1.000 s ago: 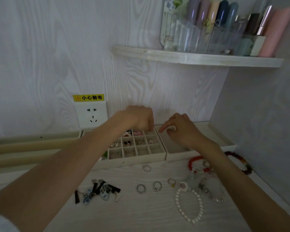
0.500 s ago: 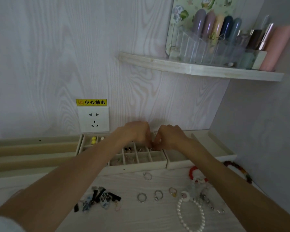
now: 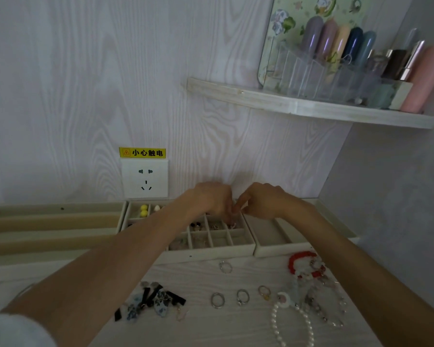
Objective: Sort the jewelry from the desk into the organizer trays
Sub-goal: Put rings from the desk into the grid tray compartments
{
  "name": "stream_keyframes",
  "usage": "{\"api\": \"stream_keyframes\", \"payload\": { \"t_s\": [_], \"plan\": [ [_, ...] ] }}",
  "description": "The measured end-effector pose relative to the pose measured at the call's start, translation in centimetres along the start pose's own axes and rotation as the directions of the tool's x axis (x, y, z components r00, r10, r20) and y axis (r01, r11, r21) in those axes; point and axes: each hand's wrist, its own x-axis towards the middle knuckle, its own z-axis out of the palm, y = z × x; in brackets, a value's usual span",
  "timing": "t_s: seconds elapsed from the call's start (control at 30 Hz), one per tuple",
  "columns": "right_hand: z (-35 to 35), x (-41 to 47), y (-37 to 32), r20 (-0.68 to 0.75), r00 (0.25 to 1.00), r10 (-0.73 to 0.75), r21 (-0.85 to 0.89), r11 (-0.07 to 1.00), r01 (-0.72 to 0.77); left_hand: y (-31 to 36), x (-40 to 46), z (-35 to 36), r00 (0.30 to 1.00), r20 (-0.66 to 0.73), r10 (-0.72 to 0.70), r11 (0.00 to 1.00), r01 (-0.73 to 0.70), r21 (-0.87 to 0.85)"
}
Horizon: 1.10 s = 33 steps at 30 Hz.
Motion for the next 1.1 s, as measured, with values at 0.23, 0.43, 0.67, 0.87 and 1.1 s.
{"api": "stream_keyframes", "payload": {
  "t_s": [0.23, 0.43, 0.67, 0.87, 1.1],
  "plan": [
    [0.4, -1.9, 0.5, 0.03, 0.999, -0.044, -0.077, 0.996, 0.046, -0.5, -0.3, 0.1, 0.998, 0.016, 0.061, 0.997, -0.06, -0.054],
    [0.4, -2.5, 0.5, -0.074, 0.987, -0.142, -0.093, 0.986, 0.135, -1.6, -0.8, 0.1, 0.979, 0.117, 0.17, 0.975, -0.149, -0.165],
    [1.0, -2.4, -0.5, -0.07, 0.976, -0.206, -0.165, 0.967, 0.192, -1.9, -1.0, 0.0, 0.968, 0.172, 0.182, 0.969, -0.147, -0.201],
    [1.3, -2.3, -1.1, -0.007, 0.987, -0.16, -0.258, 0.954, 0.153, -1.3, -0.9, 0.0, 0.977, 0.166, 0.134, 0.973, -0.098, -0.21],
    [1.2, -2.1, -1.0, -0.01, 0.991, -0.13, -0.25, 0.96, 0.124, -1.3, -0.8, 0.0, 0.978, 0.158, 0.14, 0.973, -0.106, -0.204]
  ]
}}
